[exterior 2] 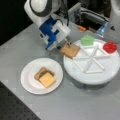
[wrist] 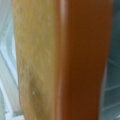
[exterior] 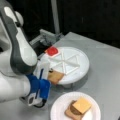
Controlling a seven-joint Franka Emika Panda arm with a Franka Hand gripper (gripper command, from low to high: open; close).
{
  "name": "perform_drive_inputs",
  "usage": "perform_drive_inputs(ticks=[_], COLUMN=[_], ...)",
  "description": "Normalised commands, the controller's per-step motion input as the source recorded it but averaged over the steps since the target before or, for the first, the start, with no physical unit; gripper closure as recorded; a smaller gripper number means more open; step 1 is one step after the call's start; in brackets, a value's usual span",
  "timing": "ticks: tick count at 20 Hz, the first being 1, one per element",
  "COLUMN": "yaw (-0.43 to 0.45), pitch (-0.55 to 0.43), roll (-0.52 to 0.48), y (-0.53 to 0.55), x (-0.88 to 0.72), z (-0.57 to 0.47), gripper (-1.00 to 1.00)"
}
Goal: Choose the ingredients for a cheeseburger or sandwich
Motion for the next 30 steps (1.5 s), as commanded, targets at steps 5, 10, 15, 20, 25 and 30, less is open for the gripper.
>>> perform_drive_inputs(ticks=[5, 10, 15, 20, 25, 30], yaw=[0.089, 0.078, 0.069, 0.068, 0.060, 0.055], pitch=[-0.012, 0.007, 0.011, 0.012, 0.014, 0.021], roll=[0.238, 0.206, 0.187, 0.177, 0.169, 0.150], y=[-0.14, -0.09, -0.10, -0.11, -0.12, -0.14], x=[0.21, 0.19, 0.16, 0.13, 0.14, 0.15], z=[-0.02, 0.01, 0.00, 0.02, 0.04, 0.03], gripper=[1.00, 1.00, 1.00, 1.00, 1.00, 1.00])
